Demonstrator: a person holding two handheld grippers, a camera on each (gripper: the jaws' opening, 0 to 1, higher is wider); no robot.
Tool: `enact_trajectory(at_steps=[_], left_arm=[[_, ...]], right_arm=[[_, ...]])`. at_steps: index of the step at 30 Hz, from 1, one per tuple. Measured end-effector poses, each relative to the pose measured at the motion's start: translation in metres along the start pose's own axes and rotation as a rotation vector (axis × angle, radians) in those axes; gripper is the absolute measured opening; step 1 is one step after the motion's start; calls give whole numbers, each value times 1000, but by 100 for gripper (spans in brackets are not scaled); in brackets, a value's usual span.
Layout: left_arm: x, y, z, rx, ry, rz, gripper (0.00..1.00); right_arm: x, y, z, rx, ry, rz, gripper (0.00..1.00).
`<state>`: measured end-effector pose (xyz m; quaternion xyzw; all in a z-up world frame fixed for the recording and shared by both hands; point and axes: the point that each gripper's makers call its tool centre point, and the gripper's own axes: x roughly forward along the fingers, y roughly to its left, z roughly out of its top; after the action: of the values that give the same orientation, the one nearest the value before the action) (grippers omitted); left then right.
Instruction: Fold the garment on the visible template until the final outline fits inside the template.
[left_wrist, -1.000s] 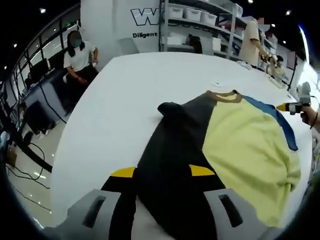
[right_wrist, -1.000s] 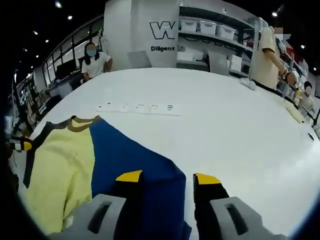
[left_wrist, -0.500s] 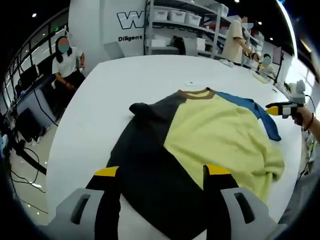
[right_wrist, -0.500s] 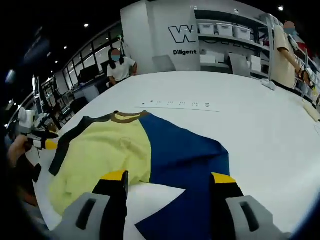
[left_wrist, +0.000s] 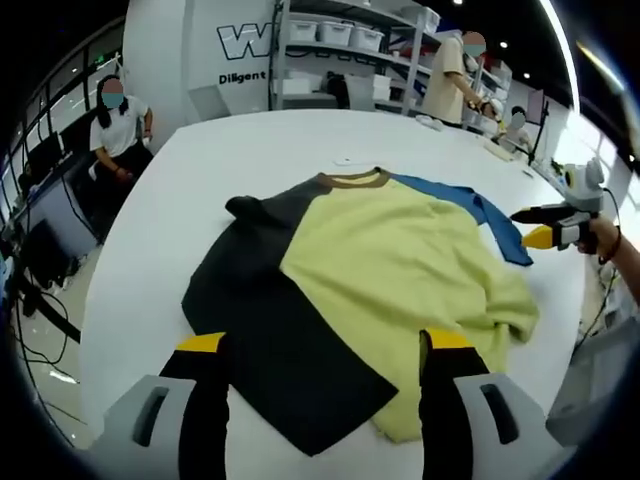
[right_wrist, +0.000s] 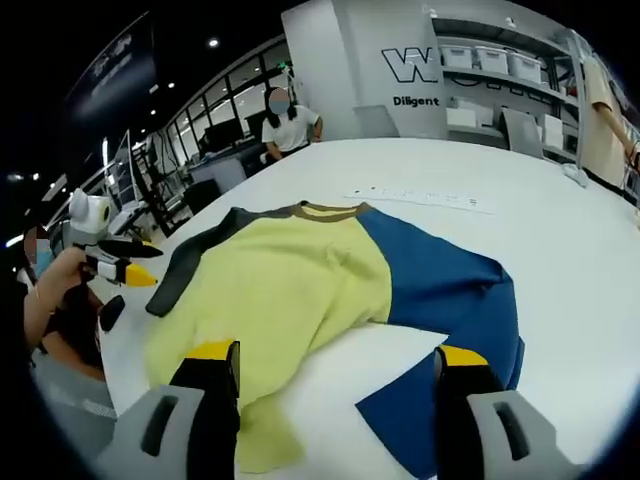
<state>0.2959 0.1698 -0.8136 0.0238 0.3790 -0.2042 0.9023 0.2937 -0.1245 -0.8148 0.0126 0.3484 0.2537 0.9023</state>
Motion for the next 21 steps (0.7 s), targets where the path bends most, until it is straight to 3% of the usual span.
enact_trajectory(at_steps=[7,21], left_arm=[[-5,-25,-25,34,27,-42,70],[-14,-45,-50,18,55,-66,68]], right_arm=[[-3,19,-28,-29,54,41,71],[-9,34,-55,-24,94,79,69]])
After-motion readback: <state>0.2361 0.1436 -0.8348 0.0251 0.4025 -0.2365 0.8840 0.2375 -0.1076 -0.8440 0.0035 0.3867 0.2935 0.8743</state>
